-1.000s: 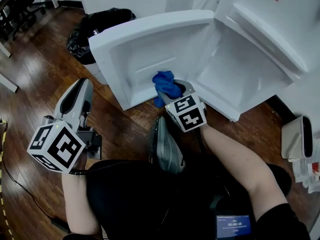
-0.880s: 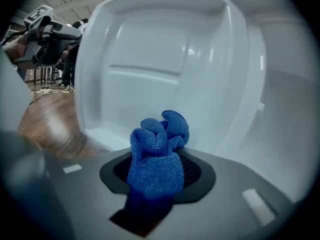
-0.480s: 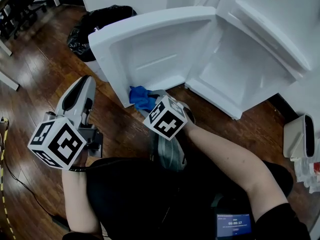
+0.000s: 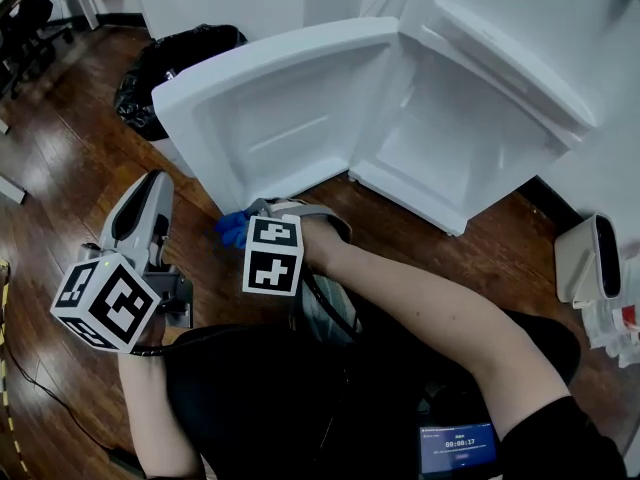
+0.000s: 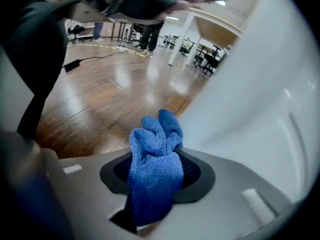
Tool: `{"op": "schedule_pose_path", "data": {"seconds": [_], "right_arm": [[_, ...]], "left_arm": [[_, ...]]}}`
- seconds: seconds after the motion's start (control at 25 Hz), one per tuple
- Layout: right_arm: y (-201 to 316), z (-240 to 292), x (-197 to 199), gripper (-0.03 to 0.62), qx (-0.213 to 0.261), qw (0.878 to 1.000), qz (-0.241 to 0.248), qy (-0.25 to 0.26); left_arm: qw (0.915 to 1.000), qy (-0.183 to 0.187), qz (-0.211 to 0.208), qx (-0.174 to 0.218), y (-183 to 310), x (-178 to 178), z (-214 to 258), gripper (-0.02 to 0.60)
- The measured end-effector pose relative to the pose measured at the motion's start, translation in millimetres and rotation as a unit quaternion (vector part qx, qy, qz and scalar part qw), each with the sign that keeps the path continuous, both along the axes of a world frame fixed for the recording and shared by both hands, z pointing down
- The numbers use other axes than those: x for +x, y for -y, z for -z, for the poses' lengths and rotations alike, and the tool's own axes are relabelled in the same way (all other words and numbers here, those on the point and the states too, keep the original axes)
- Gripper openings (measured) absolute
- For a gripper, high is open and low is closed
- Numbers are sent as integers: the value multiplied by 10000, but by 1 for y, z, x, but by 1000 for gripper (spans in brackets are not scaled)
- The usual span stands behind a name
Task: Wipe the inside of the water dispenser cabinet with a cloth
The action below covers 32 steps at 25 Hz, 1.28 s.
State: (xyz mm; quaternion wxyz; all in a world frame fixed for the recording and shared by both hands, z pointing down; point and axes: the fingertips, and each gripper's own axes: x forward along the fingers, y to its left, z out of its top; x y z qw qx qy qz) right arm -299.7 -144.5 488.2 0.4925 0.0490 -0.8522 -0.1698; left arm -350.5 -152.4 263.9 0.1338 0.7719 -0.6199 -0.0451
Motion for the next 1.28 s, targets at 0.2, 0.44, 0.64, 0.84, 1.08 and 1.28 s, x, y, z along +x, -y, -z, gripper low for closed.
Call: {"op": "schedule_pose_path", "data": {"seconds": [0.2,0.44,0.64,0.84,1.08,1.28], "right_arm": [[77,3,82,163,-635,9767,-1988,504],[140,2,211,163,-127,9419,-3333,387],[159,54,262,163,96,8907,-4278,1537],[162,206,254,163,1169,8486,-4219,2970],[113,249,224,163,1058,8536,-3598,3616],[37,292,196,164,572,8651,-2202,4470]], "left_arm": [[9999,93,-27,-82,1,2,-3,40],[9996,256,-22,-80,4,2,-8,40],[9986,411,-57,-333,4,0,-28,40],[9973,644,-83,-351,4,3,-25,40],[9938,380,782,687,-26,-17,50,40],[9793,-234,-1456,1385,-62,98,119,12]]}}
